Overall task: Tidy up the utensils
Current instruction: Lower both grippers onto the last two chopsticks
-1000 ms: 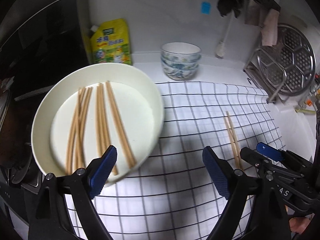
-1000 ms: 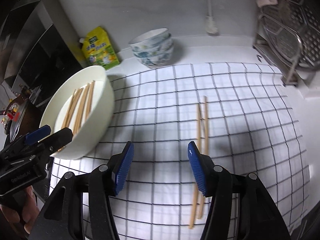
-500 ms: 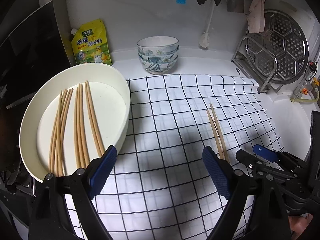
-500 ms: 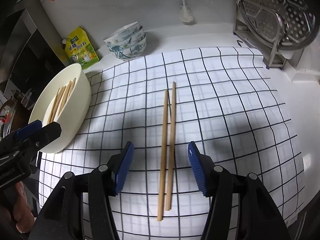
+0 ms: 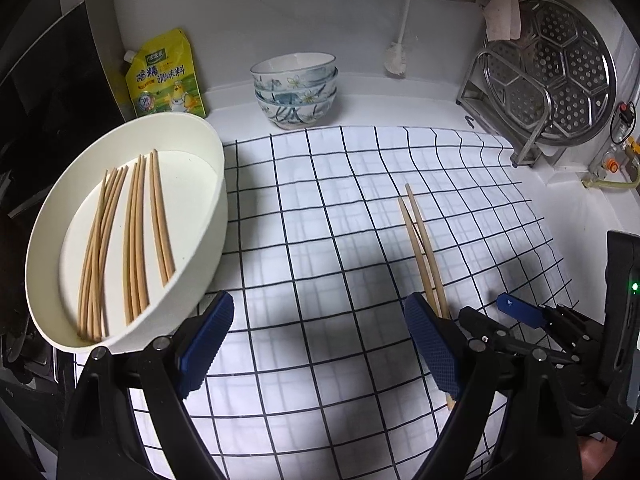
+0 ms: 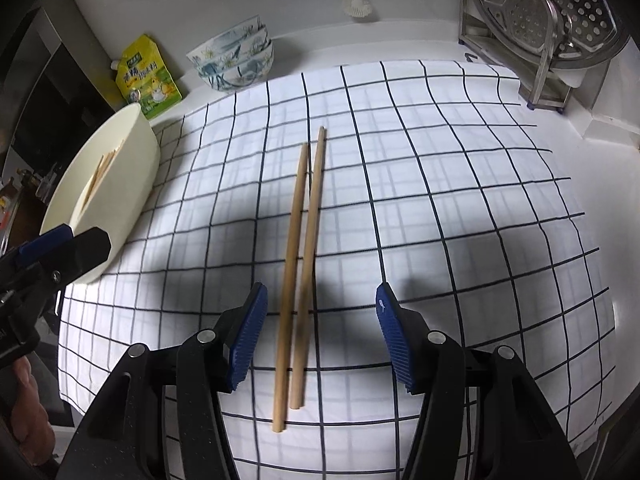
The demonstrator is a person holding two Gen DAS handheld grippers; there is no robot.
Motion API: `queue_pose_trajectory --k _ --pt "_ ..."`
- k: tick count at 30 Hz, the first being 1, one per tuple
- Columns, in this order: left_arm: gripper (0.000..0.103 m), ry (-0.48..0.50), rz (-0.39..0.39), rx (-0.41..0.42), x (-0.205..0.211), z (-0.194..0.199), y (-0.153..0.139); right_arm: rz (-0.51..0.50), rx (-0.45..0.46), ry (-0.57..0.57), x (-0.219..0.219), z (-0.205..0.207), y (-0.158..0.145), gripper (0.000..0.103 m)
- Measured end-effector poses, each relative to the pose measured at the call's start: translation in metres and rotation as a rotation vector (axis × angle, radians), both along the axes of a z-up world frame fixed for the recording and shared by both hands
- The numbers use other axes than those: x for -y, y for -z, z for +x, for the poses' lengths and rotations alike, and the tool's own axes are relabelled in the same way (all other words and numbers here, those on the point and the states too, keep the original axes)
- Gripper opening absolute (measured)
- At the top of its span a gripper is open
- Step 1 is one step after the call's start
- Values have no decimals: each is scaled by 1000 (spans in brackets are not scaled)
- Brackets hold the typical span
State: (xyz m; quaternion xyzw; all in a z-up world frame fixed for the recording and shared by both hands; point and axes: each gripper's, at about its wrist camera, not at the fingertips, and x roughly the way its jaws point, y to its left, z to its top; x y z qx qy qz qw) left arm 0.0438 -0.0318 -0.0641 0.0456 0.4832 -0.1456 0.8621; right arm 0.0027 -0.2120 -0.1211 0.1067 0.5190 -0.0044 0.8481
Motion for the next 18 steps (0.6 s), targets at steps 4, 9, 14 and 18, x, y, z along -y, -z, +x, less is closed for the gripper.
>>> queue_pose_trajectory --k 4,9,14,18 --pt "86 2 10 -9 4 -1 5 -24 -6 0 2 -3 8 54" --pt "86 0 21 -22 7 -3 11 -56 -15 -27 -2 -2 16 54" --pt "86 -4 36 -29 10 -2 17 -95 -16 -49 -7 0 21 54" --pt "86 -11 43 -37 12 -3 21 -118 -19 -68 -10 2 26 54"
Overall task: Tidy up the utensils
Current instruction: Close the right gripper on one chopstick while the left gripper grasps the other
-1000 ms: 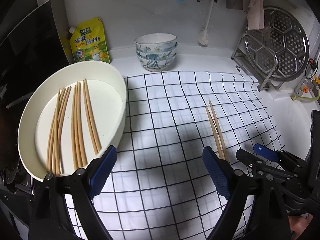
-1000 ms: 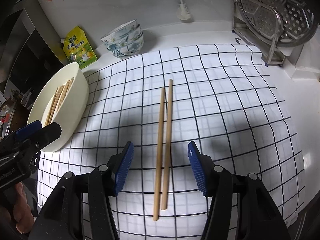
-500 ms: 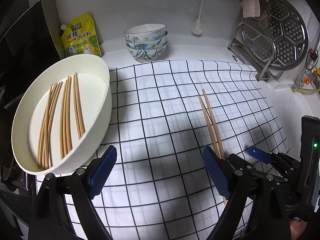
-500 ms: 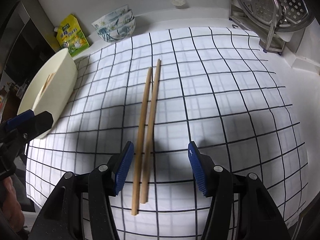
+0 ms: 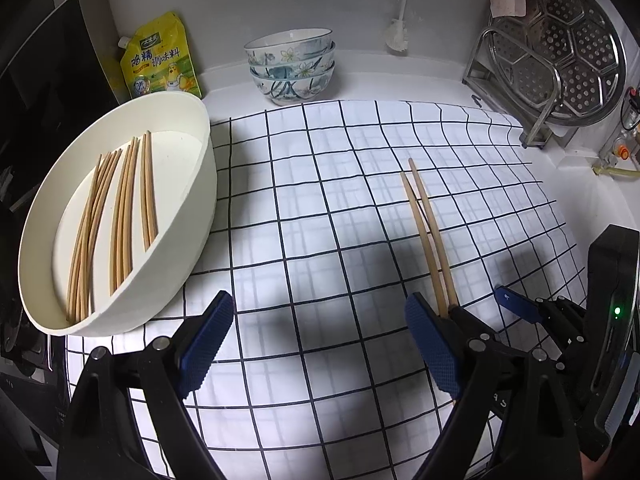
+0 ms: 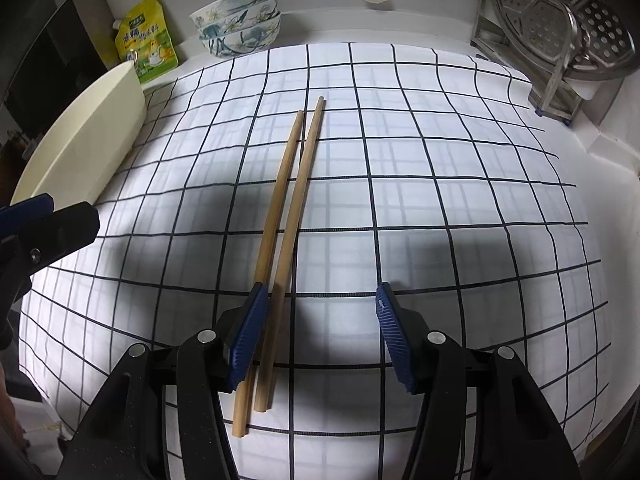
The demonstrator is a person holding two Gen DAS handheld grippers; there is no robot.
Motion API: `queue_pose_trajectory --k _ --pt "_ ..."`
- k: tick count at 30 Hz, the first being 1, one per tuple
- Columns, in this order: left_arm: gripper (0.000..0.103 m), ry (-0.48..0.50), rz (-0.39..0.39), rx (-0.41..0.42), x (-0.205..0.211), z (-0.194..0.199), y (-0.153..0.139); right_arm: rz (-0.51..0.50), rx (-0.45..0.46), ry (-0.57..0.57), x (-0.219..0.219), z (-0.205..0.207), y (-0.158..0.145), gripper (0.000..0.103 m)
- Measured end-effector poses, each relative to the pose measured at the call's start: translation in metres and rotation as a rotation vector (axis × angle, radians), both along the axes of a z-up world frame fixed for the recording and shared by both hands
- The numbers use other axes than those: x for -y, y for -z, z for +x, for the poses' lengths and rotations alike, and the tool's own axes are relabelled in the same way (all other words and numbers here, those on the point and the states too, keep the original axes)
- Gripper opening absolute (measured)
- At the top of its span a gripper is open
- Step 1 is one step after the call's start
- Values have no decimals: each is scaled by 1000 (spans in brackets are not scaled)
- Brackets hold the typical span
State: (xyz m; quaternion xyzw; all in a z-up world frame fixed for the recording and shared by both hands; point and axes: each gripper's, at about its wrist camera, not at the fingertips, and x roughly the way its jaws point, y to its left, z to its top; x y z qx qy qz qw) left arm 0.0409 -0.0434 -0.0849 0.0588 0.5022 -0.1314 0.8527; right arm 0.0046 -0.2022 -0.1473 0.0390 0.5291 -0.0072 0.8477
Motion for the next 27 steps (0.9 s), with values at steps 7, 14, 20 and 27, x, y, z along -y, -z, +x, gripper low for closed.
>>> queue_pose_trajectory --k 7,14,20,27 --pt "86 -17 11 -8 1 2 6 -52 25 -35 -3 4 0 31" --pt "86 -7 12 -16 19 1 17 -35 32 -35 12 3 0 7" --pt "86 15 14 -29 45 1 34 -37 23 23 45 -9 -2 7" --pt "86 20 40 -30 71 4 54 -40 12 75 82 -27 -2 7"
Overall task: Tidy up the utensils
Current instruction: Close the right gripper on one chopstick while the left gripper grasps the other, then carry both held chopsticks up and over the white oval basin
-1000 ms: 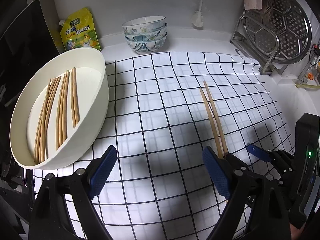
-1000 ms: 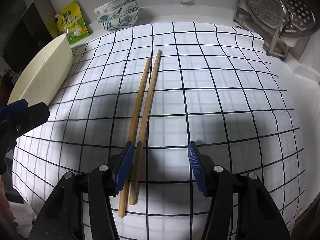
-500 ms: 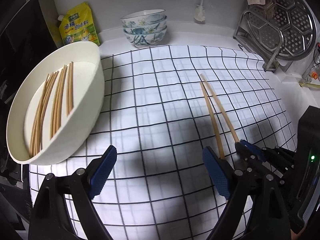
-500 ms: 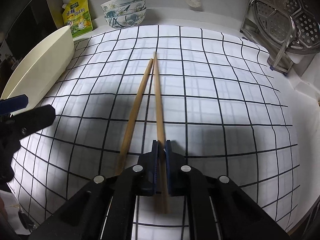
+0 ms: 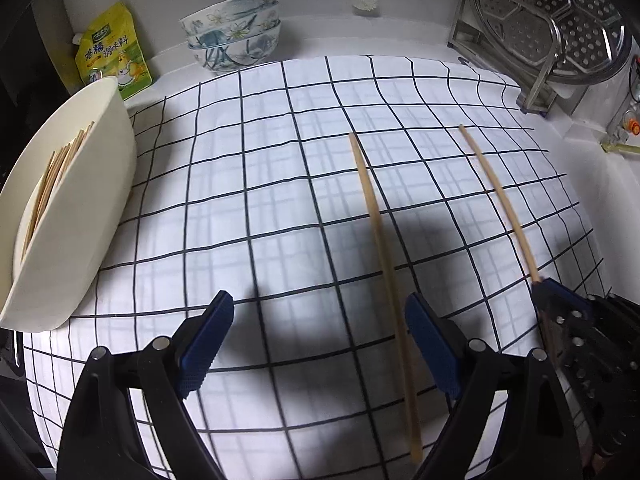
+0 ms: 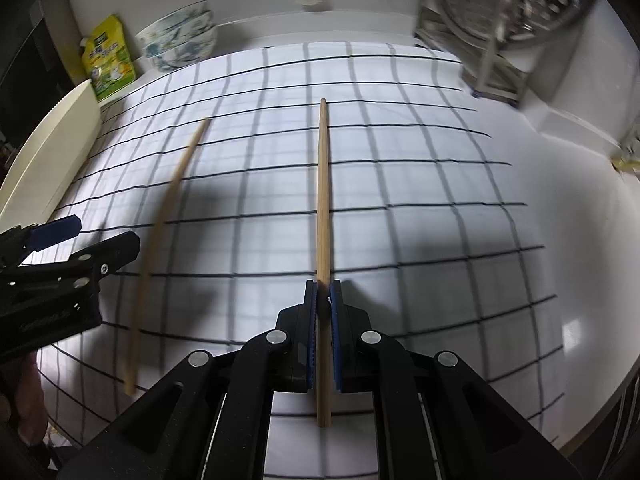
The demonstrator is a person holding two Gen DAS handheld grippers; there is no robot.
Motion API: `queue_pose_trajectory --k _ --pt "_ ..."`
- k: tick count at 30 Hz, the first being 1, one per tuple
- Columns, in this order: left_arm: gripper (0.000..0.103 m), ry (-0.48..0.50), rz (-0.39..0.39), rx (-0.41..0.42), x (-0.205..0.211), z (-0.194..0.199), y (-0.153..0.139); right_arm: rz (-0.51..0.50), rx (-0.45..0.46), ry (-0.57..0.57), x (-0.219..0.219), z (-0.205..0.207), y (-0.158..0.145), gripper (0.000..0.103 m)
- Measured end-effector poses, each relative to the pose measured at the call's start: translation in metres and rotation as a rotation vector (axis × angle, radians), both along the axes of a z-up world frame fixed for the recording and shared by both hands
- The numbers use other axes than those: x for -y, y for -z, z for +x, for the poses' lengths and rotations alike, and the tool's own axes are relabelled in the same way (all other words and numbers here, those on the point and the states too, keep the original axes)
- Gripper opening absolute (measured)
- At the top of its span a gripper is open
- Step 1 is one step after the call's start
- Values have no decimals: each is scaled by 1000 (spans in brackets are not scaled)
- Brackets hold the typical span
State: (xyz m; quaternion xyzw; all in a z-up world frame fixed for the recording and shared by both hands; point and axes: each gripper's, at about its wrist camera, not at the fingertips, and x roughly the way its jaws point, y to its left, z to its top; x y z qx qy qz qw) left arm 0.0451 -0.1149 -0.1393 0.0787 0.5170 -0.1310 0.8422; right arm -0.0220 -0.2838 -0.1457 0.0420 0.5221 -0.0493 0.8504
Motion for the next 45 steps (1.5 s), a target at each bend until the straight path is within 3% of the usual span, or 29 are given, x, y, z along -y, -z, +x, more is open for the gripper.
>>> queue_pose_trajectory --k 5,7,8,9,18,22,23,24,26,34,45 --pt "86 -10 19 6 9 2 7 51 14 2 13 -3 -2 7" --pt "86 -14 25 11 11 2 9 51 20 -1 13 -2 -3 14" --pt "86 -17 29 12 12 2 10 45 24 -6 14 0 -4 24" --pt "86 -19 31 12 13 2 11 40 25 -11 13 3 -4 27" --pt "89 -59 18 28 16 5 15 -45 32 -51 3 19 2 28" --pt "57 -30 -11 36 22 3 10 -47 41 -77 -1 25 3 20" --pt "44 -13 -24 32 25 2 9 -55 40 -86 -3 26 3 13" --pt "36 -8 -26 31 26 2 8 -59 38 -90 -4 27 3 8" --pt "9 2 -34 16 29 2 6 -39 34 -88 -2 29 2 7" --pt "7 1 -62 -25 17 7 -1 58 47 -49 2 26 -13 7" --pt "7 -69 -84 105 -47 21 -67 85 148 -119 -54 47 -71 7"
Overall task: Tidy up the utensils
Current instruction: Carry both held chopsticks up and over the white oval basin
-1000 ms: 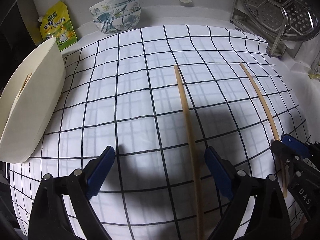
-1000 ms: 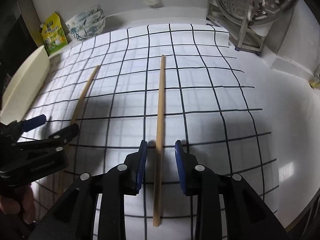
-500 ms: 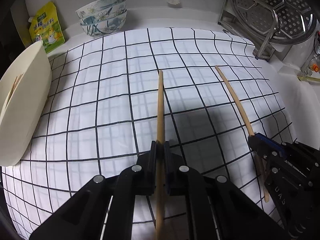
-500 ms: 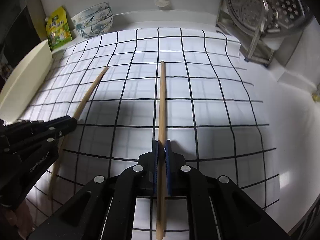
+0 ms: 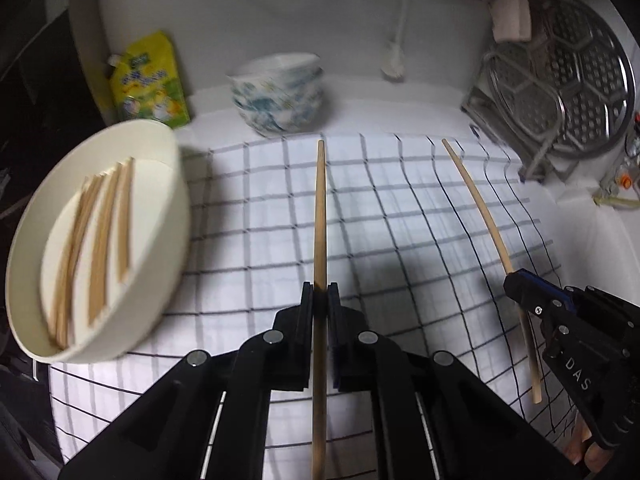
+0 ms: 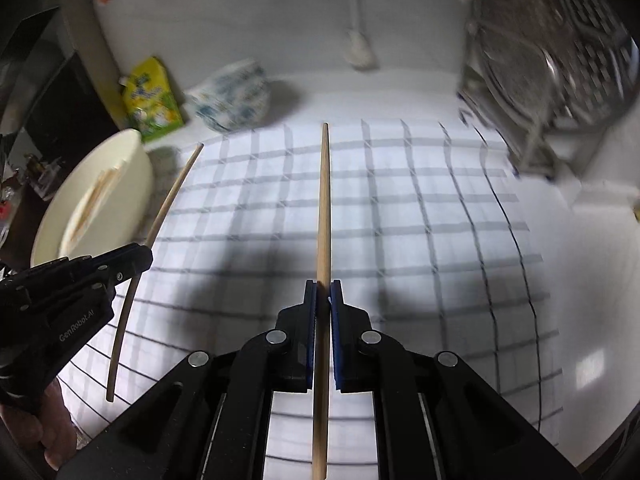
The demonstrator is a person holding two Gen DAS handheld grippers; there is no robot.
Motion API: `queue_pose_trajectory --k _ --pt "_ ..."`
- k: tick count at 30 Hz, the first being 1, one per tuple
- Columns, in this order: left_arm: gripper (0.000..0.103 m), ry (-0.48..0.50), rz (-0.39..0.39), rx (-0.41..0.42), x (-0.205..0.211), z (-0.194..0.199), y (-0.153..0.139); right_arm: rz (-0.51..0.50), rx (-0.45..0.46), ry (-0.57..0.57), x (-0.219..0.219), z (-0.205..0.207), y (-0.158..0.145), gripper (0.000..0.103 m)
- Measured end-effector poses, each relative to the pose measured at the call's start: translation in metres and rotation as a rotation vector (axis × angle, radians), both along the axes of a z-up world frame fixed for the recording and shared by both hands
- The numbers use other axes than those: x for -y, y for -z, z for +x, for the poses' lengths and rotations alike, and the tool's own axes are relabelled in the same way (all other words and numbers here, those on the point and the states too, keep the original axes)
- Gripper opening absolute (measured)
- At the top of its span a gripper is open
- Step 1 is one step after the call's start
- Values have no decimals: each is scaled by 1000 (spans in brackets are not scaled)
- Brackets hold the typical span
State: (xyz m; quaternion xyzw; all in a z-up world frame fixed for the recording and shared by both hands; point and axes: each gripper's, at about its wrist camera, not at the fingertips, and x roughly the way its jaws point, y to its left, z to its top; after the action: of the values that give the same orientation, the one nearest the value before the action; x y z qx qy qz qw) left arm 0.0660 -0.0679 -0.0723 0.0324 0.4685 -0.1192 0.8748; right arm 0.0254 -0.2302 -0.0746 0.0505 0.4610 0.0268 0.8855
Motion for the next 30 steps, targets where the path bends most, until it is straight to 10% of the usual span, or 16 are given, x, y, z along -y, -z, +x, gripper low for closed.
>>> queue_pose_trajectory --k 13,30 --pt "7 -181 7 105 -135 24 -48 57 83 -233 -147 66 -40 7" --pt "8 -314 37 42 -237 75 -17 83 -28 -372 -280 145 -9 7"
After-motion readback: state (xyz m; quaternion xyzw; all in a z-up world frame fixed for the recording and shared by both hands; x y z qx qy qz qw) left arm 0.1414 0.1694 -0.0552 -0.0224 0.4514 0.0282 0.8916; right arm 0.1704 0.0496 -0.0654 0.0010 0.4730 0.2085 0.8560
